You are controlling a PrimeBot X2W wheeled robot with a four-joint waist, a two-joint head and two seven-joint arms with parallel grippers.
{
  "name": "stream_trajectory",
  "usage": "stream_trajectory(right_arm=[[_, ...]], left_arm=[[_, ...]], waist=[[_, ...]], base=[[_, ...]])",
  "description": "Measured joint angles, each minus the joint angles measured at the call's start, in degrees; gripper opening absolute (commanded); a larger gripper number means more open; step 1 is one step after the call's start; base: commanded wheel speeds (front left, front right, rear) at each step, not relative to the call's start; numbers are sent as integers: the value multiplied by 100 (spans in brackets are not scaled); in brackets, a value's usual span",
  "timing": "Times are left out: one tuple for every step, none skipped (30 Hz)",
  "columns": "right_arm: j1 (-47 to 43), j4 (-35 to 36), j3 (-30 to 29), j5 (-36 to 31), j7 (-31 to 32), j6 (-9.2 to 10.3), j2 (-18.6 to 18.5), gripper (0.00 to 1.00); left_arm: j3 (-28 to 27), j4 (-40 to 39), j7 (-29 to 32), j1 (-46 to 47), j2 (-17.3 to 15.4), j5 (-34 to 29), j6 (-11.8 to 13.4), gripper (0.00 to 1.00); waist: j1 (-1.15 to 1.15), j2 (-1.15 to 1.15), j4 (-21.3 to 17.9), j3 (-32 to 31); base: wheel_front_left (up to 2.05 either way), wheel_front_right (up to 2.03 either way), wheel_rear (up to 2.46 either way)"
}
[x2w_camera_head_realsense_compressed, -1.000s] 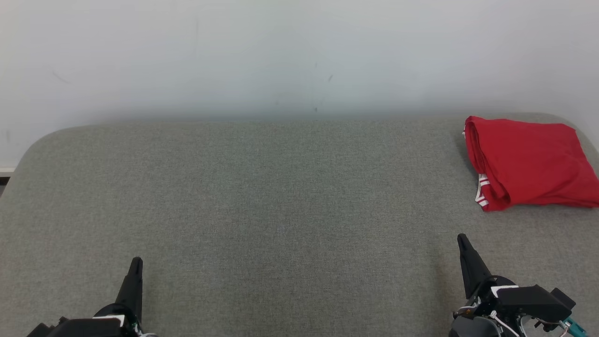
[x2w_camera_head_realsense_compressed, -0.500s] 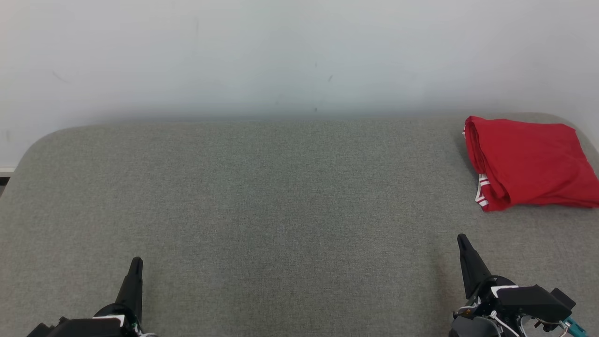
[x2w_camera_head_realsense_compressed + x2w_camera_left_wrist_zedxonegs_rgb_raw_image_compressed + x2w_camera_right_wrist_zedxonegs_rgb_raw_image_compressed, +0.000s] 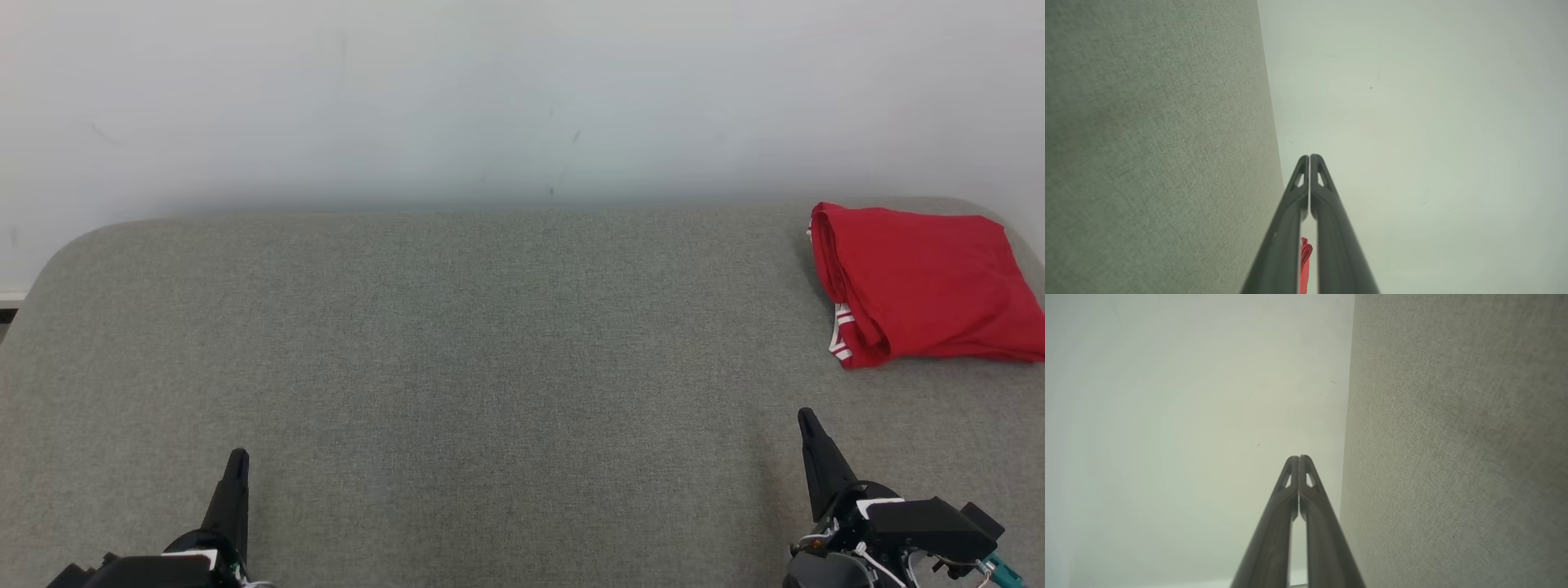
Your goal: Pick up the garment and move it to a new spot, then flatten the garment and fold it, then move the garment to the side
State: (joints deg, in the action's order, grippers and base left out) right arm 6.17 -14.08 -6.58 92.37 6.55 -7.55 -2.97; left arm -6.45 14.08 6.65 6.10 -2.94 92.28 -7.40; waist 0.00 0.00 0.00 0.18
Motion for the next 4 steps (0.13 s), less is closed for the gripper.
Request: stream_trajectory(right_arm=[[0, 0, 0, 0, -1, 0, 0, 0], [0, 0, 0, 0, -1, 0, 0, 0], [0, 0, 0, 0, 0, 0, 0, 0], [0, 0, 0, 0, 0, 0, 0, 0]], left_arm=[[-1, 1, 0, 0, 0, 0, 0, 0], [-2, 0, 0, 0, 0, 0, 0, 0], [-2, 0, 0, 0, 1, 0, 0, 0], [-2, 1, 0, 0, 0, 0, 0, 0]], waist=[[0, 0, 0, 0], [0, 0, 0, 0], [0, 0, 0, 0], [0, 0, 0, 0]], base=[[0, 0, 0], [0, 0, 0], [0, 0, 0], [0, 0, 0]])
